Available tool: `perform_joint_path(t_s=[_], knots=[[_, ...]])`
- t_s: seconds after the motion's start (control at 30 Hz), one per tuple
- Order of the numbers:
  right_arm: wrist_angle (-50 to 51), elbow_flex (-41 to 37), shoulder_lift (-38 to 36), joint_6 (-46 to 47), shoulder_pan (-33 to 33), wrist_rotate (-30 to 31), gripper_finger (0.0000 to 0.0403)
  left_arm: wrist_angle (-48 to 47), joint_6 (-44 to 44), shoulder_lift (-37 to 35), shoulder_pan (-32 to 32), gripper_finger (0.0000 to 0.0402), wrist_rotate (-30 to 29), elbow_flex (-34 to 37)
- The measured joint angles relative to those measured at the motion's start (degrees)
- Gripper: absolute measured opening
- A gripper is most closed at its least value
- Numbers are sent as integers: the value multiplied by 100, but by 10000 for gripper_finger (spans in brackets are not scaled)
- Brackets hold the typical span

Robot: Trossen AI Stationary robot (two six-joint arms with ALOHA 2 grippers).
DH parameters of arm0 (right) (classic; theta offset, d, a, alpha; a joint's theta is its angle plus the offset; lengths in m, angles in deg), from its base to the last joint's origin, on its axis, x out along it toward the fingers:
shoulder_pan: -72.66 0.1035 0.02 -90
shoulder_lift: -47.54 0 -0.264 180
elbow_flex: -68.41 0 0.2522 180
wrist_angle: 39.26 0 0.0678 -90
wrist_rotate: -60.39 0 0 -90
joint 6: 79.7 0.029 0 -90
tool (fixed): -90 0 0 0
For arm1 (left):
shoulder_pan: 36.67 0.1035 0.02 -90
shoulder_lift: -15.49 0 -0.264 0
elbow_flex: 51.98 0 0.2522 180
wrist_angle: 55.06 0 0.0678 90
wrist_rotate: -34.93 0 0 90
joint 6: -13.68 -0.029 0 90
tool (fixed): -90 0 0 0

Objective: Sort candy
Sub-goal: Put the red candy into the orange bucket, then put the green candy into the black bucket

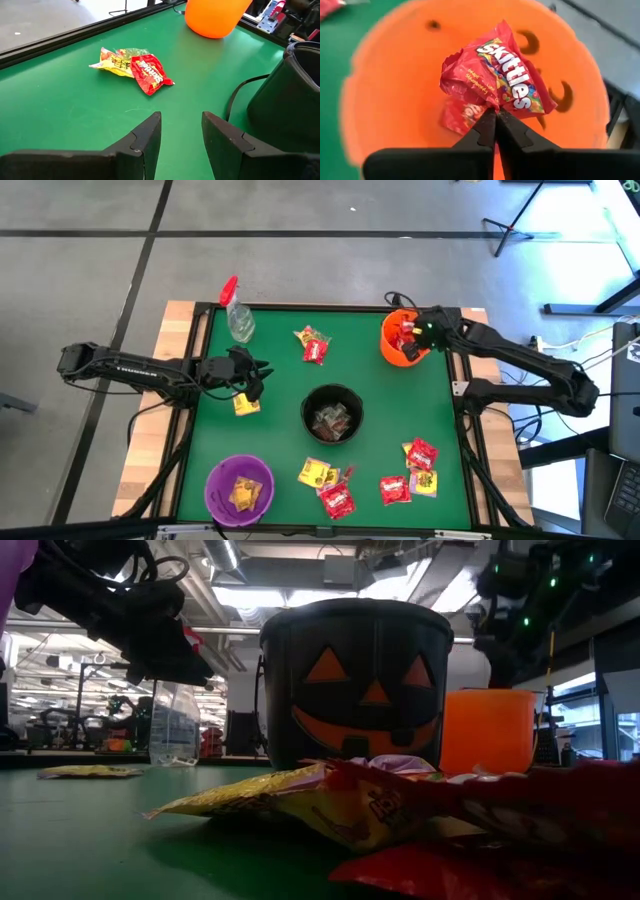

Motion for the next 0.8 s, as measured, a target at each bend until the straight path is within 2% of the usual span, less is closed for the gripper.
perform_joint_path(t_s=[0.17, 0.37, 0.5, 0.7, 0.8], knots=[[-317, -292, 16, -132, -381, -162, 39, 0, -2, 1, -2, 131, 3, 0], [-619, -301, 16, -318, -395, -193, 108, -2, -2, 2, 0, 131, 4, 0], [-942, -289, 14, -474, -395, -527, 148, -2, -2, 2, 0, 131, 4, 0], [-1514, -57, 10, -480, -393, -675, 176, -4, -12, 1, 0, 131, -36, 0], [-2023, 75, 10, -466, -393, -1082, 179, -4, -22, 1, -1, 131, -49, 0]])
